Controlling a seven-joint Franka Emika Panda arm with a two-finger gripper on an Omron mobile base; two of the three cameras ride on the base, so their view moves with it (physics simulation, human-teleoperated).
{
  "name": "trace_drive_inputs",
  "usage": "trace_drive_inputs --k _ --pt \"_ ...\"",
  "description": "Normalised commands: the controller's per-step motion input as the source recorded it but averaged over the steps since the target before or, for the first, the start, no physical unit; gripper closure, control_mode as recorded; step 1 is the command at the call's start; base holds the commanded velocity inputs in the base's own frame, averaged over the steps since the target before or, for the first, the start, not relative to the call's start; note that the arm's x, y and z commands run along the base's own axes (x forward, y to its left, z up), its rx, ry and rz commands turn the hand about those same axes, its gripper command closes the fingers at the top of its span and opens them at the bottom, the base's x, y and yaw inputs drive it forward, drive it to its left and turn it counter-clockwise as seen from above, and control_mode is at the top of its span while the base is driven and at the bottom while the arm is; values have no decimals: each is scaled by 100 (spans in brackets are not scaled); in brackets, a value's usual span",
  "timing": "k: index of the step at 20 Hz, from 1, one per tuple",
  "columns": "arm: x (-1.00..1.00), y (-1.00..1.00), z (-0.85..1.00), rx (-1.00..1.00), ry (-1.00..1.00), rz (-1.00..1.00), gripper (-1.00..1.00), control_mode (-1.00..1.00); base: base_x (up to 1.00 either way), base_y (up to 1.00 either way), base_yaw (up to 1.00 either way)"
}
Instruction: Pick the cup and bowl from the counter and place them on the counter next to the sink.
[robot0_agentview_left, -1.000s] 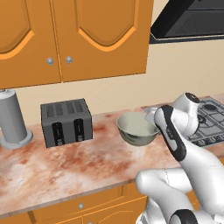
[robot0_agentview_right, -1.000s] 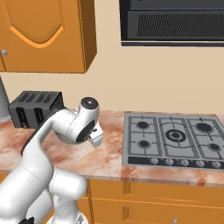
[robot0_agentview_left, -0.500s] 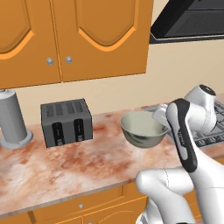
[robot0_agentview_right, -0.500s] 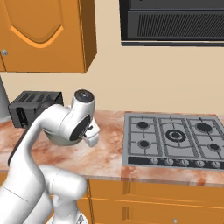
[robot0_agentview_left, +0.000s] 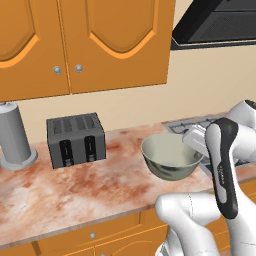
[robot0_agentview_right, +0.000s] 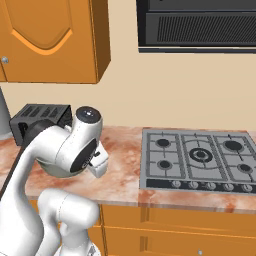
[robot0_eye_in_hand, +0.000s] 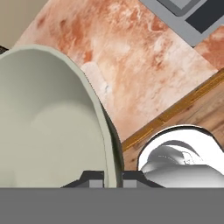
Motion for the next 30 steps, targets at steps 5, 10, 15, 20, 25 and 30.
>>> trace_drive_inputs --k 5,10,15,20,25,30 --pt "0 0 0 0 0 0 100 -100 0 0 0" --pt "0 0 0 0 0 0 100 -100 0 0 0" --pt "0 0 0 0 0 0 100 100 -13 0 0" --pt "0 0 0 0 0 0 100 100 -96 0 0" --pt "0 0 0 0 0 0 100 100 -81 -4 -2" --pt "0 0 0 0 0 0 100 100 -30 15 25"
